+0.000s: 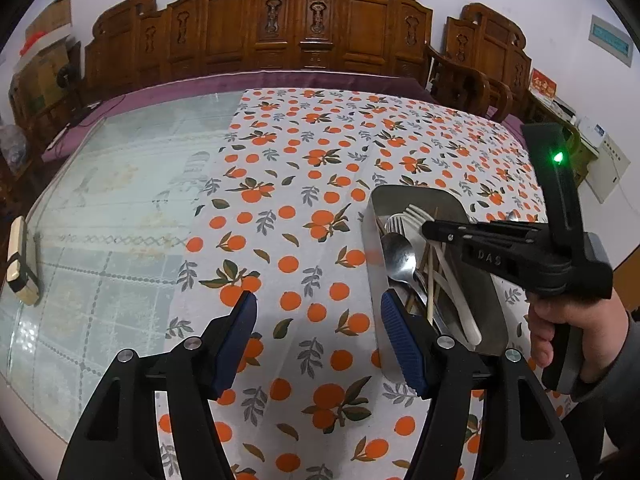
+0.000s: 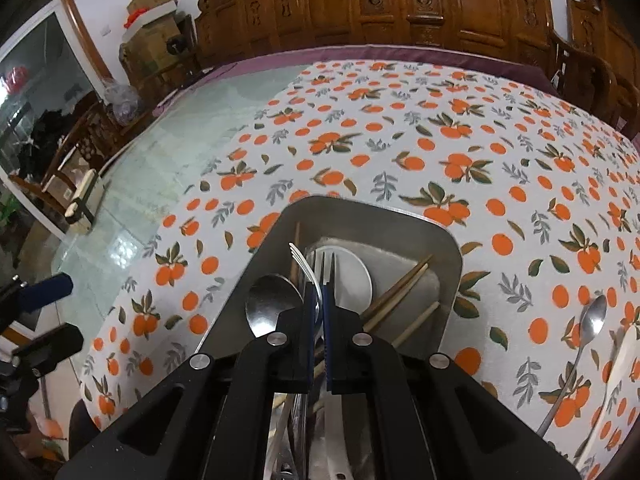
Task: Organize utensils
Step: 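Lower the white fork into the tray and open the right tool, then move both open tools back toward the white spoon and metal spoon, then grasp the white plastic spoon with the right tool while the left tool grasps the metal spoon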
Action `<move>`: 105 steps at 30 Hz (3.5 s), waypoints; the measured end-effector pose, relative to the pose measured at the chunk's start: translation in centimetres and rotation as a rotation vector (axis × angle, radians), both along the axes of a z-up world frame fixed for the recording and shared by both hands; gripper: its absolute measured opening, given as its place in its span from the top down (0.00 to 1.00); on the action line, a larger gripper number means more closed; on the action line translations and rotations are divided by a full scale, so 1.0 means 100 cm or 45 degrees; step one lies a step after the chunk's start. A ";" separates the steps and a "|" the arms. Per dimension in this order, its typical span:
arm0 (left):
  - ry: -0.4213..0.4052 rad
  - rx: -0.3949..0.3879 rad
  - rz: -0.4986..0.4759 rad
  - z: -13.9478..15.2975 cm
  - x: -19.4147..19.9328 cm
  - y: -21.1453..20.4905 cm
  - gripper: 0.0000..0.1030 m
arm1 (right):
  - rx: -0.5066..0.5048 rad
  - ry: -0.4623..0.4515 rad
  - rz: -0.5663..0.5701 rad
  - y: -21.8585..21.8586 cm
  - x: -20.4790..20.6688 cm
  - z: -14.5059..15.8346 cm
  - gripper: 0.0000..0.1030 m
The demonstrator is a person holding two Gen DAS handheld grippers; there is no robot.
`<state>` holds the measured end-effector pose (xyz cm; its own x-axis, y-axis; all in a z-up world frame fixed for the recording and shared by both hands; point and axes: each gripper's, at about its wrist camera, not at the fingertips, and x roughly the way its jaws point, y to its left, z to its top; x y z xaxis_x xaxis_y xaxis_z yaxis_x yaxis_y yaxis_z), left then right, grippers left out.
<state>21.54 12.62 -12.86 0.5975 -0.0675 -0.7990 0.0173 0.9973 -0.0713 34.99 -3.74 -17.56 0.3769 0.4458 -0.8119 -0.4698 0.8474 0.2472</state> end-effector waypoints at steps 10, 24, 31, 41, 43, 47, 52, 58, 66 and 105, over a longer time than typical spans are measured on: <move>0.006 0.011 -0.008 0.003 -0.001 -0.007 0.40 | 0.036 0.019 0.026 -0.007 -0.004 0.004 0.92; -0.051 0.010 -0.009 0.014 -0.004 -0.037 0.17 | 0.025 -0.190 0.027 -0.064 -0.052 0.057 0.51; -0.076 0.019 -0.011 0.015 -0.002 -0.058 0.08 | -0.018 -0.225 -0.033 -0.121 -0.079 0.064 0.29; -0.093 -0.023 -0.064 0.009 0.010 -0.096 0.08 | -0.133 -0.199 -0.163 -0.206 -0.084 0.046 0.27; -0.083 -0.048 -0.087 0.007 0.013 -0.104 0.08 | -0.149 -0.181 -0.181 -0.218 -0.080 0.040 0.27; -0.078 -0.042 -0.126 0.004 0.023 -0.125 0.08 | -0.159 -0.145 -0.230 -0.244 -0.066 0.027 0.35; -0.068 -0.047 -0.164 -0.001 0.031 -0.145 0.08 | -0.184 -0.107 -0.258 -0.261 -0.041 0.007 0.36; -0.048 -0.020 -0.197 -0.009 0.043 -0.165 0.08 | -0.187 -0.044 -0.298 -0.273 -0.006 -0.018 0.43; -0.028 -0.023 -0.225 -0.017 0.064 -0.187 0.08 | -0.211 -0.029 -0.272 -0.264 0.024 -0.035 0.67; 0.237 0.127 -0.407 -0.102 0.130 -0.314 0.76 | -0.041 -0.086 -0.329 -0.307 -0.002 -0.013 0.94</move>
<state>34.55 -18.82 -23.10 0.4029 -0.1436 -0.9039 0.3246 0.9458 -0.0056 34.83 -34.46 -18.85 0.5284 0.3022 -0.7934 -0.2511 0.9483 0.1940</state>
